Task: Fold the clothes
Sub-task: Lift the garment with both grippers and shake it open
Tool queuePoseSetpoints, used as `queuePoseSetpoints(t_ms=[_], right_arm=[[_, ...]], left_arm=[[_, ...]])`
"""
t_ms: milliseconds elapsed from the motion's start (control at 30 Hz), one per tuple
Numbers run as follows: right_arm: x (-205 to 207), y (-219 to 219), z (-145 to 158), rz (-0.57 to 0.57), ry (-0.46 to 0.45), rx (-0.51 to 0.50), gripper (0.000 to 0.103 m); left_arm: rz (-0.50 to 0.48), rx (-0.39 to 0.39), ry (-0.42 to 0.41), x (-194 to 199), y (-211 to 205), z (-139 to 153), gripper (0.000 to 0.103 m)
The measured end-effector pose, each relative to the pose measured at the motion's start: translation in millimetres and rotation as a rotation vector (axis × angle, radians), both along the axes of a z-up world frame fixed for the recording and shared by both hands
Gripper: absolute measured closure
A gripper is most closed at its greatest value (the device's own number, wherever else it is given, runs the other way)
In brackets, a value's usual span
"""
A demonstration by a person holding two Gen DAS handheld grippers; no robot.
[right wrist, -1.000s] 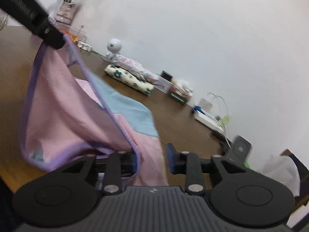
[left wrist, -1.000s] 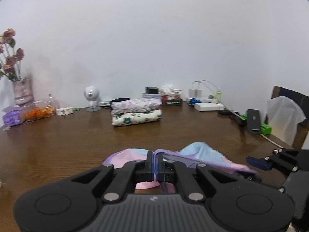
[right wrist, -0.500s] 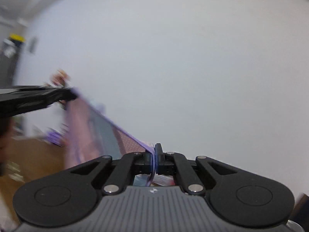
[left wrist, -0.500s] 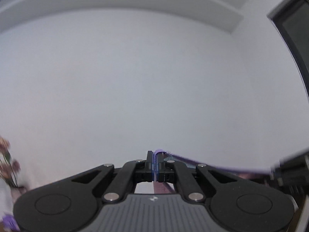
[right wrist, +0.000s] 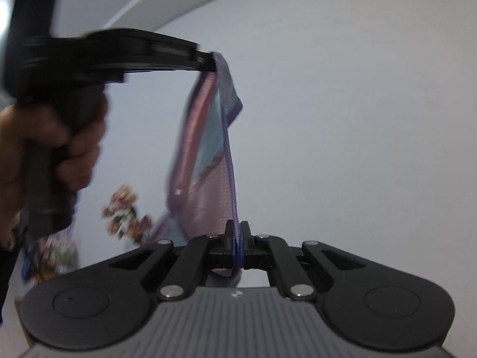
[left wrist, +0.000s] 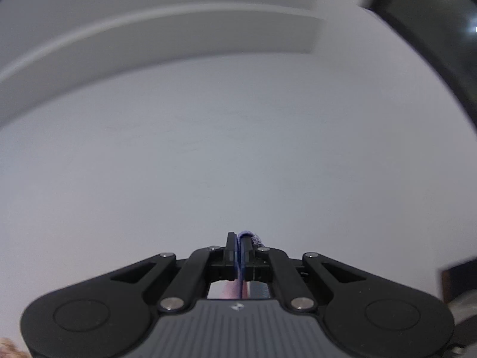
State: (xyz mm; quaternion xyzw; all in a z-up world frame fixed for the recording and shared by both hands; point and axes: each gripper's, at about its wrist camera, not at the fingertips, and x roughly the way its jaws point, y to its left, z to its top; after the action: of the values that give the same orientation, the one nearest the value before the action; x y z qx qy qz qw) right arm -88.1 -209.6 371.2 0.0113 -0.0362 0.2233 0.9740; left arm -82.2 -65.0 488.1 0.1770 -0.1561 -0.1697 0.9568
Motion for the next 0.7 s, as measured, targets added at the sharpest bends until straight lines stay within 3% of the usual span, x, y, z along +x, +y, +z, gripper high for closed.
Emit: queuePoseSetpoints(t_ms=[67, 133, 167, 200, 267, 333, 367, 400, 467, 533, 600, 700], right_arm=[[0.8, -13.1, -32.8, -0.061, 0.071, 0.007, 0.101], [4.0, -25.7, -88.3, -0.111, 0.201, -0.011, 0.100], [7.3, -30.1, -123.3, -0.129, 0.298, -0.044, 0.093], [11.6, -33.3, -159.6, -0.142, 0.403, -0.093, 0.074], [12.9, -39.0, -232.4, -0.135, 0.621, -0.232, 0.048], [-1.4, -50.2, -282.6, -0.119, 0.725, -0.338, 0.049], [-13.0, -55.4, -295.1, -0.118, 0.713, -0.390, 0.045], [-25.3, -60.0, -305.0, -0.119, 0.683, -0.445, 0.030], [-33.7, -56.7, -315.6, -0.127, 0.588, -0.560, 0.020], [-31.3, -42.5, -324.8, -0.102, 0.490, -0.665, 0.024], [-19.2, -24.7, -334.3, -0.054, 0.452, -0.726, 0.041], [5.3, 2.4, -351.4, 0.018, 0.412, -0.800, 0.053]], left_arm=[[-0.044, 0.059, 0.142, 20.3, -22.3, -49.8, 0.102], [-0.082, 0.145, 0.319, 42.5, -43.6, -119.4, 0.098], [-0.108, 0.200, 0.422, 51.9, -52.9, -161.3, 0.089], [-0.139, 0.251, 0.536, 57.4, -57.9, -207.7, 0.072], [-0.179, 0.304, 0.741, 61.5, -56.2, -291.3, 0.066], [-0.185, 0.259, 0.877, 55.4, -36.4, -349.8, 0.066], [-0.169, 0.219, 0.920, 54.2, -19.6, -369.6, 0.064], [-0.141, 0.185, 0.945, 52.6, -0.1, -380.7, 0.055], [-0.085, 0.126, 0.980, 46.5, 23.9, -391.5, 0.050], [-0.065, 0.058, 1.005, 25.5, 32.9, -395.1, 0.045], [-0.087, 0.033, 1.005, 10.7, 24.9, -404.7, 0.038], [-0.062, 0.035, 0.975, -11.8, 10.8, -422.3, 0.038]])
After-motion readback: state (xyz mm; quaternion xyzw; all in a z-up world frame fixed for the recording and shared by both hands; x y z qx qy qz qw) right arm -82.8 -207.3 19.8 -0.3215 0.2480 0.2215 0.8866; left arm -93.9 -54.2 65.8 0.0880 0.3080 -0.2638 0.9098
